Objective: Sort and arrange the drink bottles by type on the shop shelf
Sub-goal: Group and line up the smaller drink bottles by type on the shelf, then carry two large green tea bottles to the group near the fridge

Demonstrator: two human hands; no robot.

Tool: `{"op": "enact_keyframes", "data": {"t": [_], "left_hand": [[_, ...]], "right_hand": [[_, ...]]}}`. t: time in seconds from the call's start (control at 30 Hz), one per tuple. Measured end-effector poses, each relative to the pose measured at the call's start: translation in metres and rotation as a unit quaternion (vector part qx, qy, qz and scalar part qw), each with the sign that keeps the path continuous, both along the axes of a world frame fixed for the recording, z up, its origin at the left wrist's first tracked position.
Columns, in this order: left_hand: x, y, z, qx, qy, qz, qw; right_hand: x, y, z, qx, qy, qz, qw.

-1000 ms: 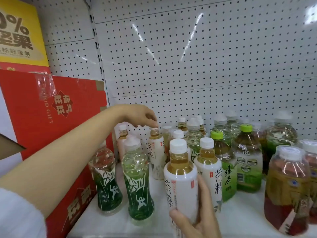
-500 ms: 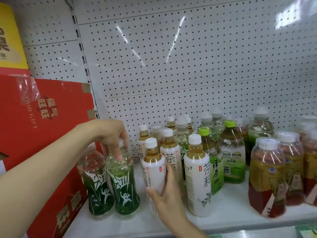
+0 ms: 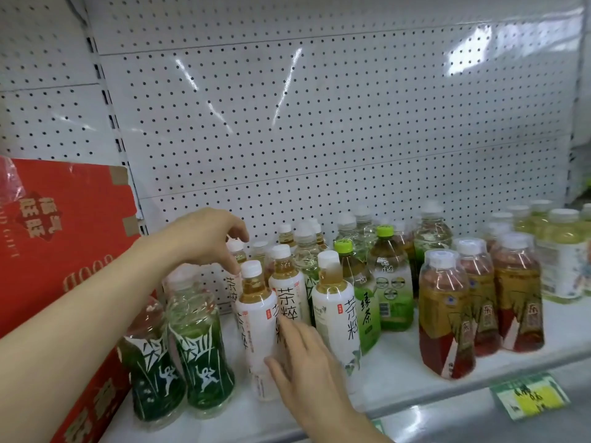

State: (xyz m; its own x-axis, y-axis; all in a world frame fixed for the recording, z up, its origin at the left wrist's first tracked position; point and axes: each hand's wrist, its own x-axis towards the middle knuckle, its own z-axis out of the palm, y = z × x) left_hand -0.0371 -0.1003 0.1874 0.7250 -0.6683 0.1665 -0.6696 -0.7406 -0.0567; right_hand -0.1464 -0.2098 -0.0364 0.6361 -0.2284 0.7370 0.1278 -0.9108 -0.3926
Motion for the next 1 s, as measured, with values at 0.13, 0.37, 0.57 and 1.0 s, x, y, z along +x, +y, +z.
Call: {"op": "enact_keyframes", "data": {"t": [0.13, 0.37, 0.57, 1.0], "left_hand": [[-0.012, -0.033, 0.011, 0.071, 0.019, 0.015, 0.997], [-0.004, -0.039, 0.004, 0.249, 0.147, 0.072, 0.955], [-0.018, -0.056, 0.021, 0.283, 0.164, 0.002, 0.945], [-0.032, -0.198, -0.035, 0.029, 0.061, 0.026, 0.997]], "right_hand": [[-0.021, -0.023, 0.003, -0.110, -0.163, 0.033, 0.980], [-0.053, -0.082, 0.028, -0.163, -0.209, 0.030, 0.964], [-0.056, -0.111, 0.040, -0.199, -0.172, 0.046, 0.964], [-0.037, -0.250, 0.167, -0.218, 0.179, -0.129, 0.951]]}}
